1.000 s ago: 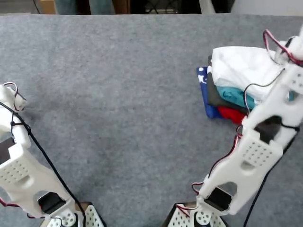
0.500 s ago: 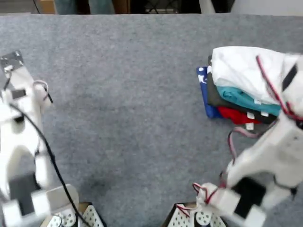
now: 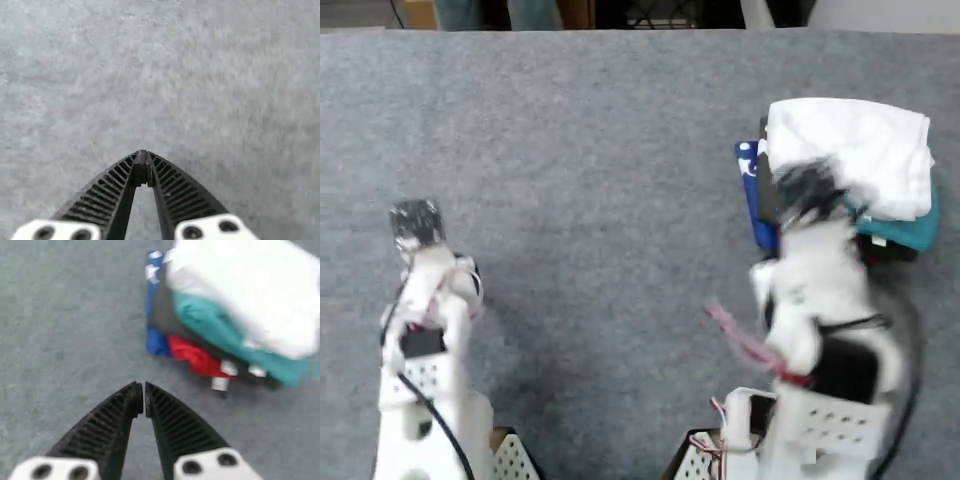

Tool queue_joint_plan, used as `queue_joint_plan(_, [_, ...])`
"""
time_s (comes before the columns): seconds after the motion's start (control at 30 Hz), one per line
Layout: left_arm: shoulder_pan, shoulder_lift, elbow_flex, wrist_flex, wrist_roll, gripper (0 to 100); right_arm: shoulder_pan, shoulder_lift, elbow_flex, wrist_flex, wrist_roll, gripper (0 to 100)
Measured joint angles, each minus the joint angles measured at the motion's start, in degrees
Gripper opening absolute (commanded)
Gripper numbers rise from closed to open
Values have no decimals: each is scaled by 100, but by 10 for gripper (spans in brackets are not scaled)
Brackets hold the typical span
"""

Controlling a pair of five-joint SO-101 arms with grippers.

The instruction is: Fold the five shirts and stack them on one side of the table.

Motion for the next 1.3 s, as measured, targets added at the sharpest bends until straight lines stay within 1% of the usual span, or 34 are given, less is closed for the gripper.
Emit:
queue_joint_plan(0.1, [202,-818,703,360,-334,29,-527,-1073,1723,-352,-510,15])
queue_joint_plan(0.2, [352,-1644,774,993,-615,29,-809,-1916,2716,-651,-1275,15])
queue_joint_plan(0.33, [501,-2620,782,2303,-835,29,-1266,-2822,3622,-774,-1943,15])
queue_joint_plan(0.4, [501,-3059,782,3033,-897,29,-1345,-2892,3982,-765,-2101,15])
queue_joint_plan(0.47, [501,-3464,774,3736,-932,29,-1345,-2919,4035,-782,-2189,15])
queue_joint_plan(0.53, [501,-3604,774,4246,-941,29,-1345,-2919,4097,-835,-2198,16])
queue_joint_plan(0.67, [501,-3613,774,4343,-949,30,-1116,-2919,4097,-695,-2233,16])
queue_joint_plan(0.77, [501,-3613,774,4360,-949,30,-1108,-2919,4097,-273,-2233,15])
queue_joint_plan(0.83, [501,-3613,774,4360,-949,30,-1108,-2919,4097,-211,-2233,15])
queue_joint_plan(1.3, [501,-3613,774,4360,-949,30,-1108,-2919,4097,-167,-2233,15])
